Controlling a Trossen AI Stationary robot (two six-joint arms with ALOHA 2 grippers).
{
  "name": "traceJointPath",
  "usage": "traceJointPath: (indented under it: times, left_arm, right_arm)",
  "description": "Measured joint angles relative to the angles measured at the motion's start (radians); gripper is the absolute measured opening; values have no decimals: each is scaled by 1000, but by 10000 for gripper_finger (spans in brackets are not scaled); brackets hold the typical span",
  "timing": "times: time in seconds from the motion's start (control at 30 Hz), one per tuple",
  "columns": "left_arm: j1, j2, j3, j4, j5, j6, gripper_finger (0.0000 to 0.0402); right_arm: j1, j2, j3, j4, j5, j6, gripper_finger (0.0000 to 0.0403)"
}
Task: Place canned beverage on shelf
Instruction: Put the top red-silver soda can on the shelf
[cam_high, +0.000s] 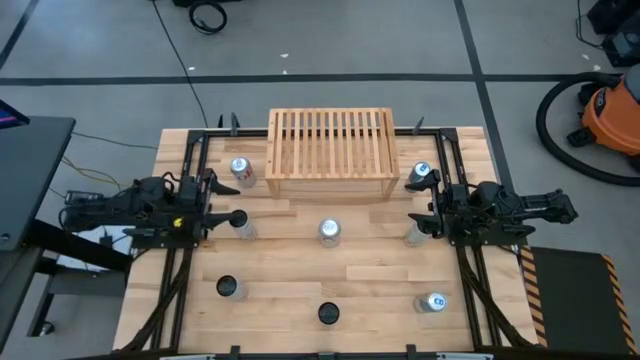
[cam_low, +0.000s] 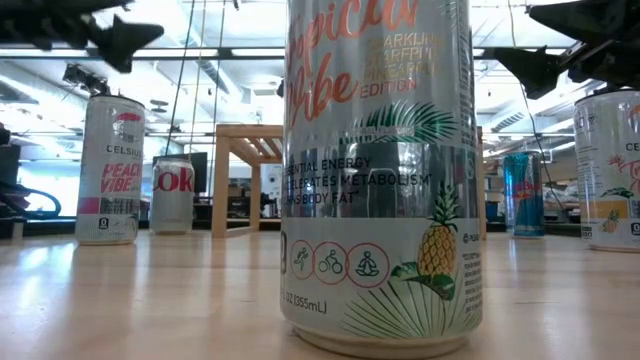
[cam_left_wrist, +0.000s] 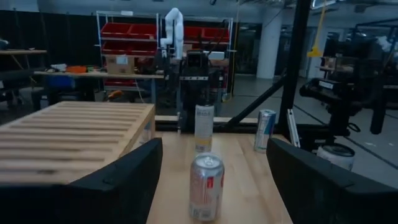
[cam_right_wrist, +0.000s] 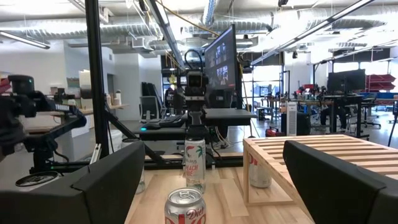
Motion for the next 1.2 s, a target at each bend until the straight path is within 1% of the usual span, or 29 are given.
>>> traceJointPath:
  times: [0.1, 0.17, 0.3, 0.37, 0.5, 0.67, 0.73, 0.8, 0.97, 1.1, 1.2]
  left_arm:
    - [-2, 78, 91, -45, -2, 27, 295]
    - [3, 127, 164, -125, -32, 56, 295]
    - [25, 223, 303, -306, -225, 83, 295]
    - [39, 268, 354, -347, -276, 79, 295]
    - [73, 354, 421, -384, -289, 79, 295]
    - [159, 463, 453, -453, -422, 79, 295]
    - [214, 506, 453, -483, -427, 78, 295]
    - [273, 547, 453, -517, -406, 71, 295]
    - [400, 623, 453, -535, -313, 61, 295]
    - [478, 659, 453, -538, -282, 80, 295]
    - [538, 688, 453, -553, -212, 79, 295]
  right_arm:
    - [0, 0, 0, 0, 0, 0, 393]
    - [0, 0, 0, 0, 0, 0, 393]
    - [0, 0, 0, 0, 0, 0, 393]
    - [0, 0, 0, 0, 0, 0, 393]
    - [0, 0, 0, 0, 0, 0, 393]
    - [0, 0, 0, 0, 0, 0, 393]
    - [0, 0, 0, 0, 0, 0, 393]
    - [0, 0, 0, 0, 0, 0, 393]
    - [0, 0, 0, 0, 0, 0, 393]
    - [0, 0, 0, 0, 0, 0, 393]
    - [0, 0, 0, 0, 0, 0, 393]
